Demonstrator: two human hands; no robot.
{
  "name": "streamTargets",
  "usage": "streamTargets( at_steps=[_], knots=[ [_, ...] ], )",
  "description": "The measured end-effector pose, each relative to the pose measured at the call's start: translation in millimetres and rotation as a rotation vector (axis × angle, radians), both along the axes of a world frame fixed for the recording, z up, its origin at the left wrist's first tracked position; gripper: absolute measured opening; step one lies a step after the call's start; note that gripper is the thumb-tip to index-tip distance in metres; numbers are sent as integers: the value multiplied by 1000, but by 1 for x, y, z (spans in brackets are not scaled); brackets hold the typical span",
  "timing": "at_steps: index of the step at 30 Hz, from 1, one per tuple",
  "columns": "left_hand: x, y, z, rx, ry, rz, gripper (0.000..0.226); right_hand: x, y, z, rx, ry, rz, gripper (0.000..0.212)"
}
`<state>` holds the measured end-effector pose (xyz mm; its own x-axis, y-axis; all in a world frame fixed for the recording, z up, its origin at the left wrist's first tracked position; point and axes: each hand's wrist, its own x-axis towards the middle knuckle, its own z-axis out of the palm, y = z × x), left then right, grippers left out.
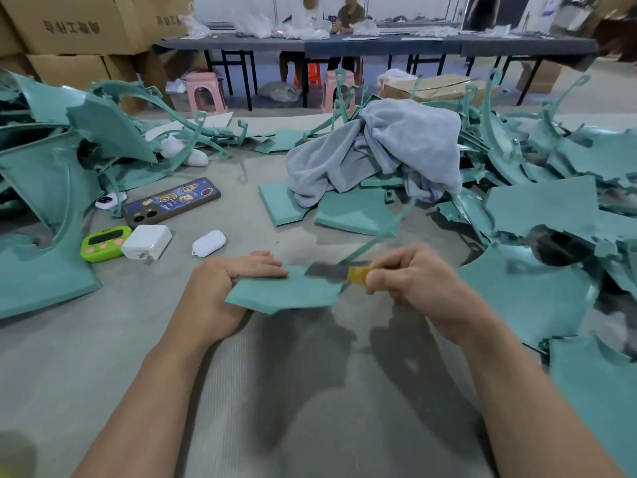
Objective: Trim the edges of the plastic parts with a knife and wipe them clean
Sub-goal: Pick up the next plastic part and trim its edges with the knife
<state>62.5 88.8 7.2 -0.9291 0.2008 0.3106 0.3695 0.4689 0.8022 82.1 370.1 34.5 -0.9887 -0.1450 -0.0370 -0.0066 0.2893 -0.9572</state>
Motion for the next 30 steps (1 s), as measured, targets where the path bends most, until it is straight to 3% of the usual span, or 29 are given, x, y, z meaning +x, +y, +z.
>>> streamTargets(
  at_steps=[3, 7, 12, 17, 21, 24, 28, 30],
  knots=[
    [-4, 3, 0, 191, -189, -58, 56, 0, -5, -2, 179, -5, 6, 14],
    [0, -3, 4, 44, -99, -107, 55, 0, -11, -3, 271, 145, -132, 13],
    [0, -5, 2, -12, -38, -56, 51, -3, -7, -4, 9, 58, -95, 17],
    [-4, 1, 1, 176, -197, -44, 45, -7, -3, -4, 250, 0, 63, 11],
    [-5, 3, -1, 145, -182, -29, 41, -7, -8, -7, 383, 92, -53, 13],
    [-5, 3, 0, 249, -234, -6, 38, -5, -12, -11, 335, 126, -167, 19],
    [-4, 0, -2, 112, -123, 10, 43, -9, -11, -12, 353, 94, -315, 21],
    [-4, -1, -2, 59, -91, 19, 46, -8, -9, -10, 217, 98, -267, 20]
  ],
)
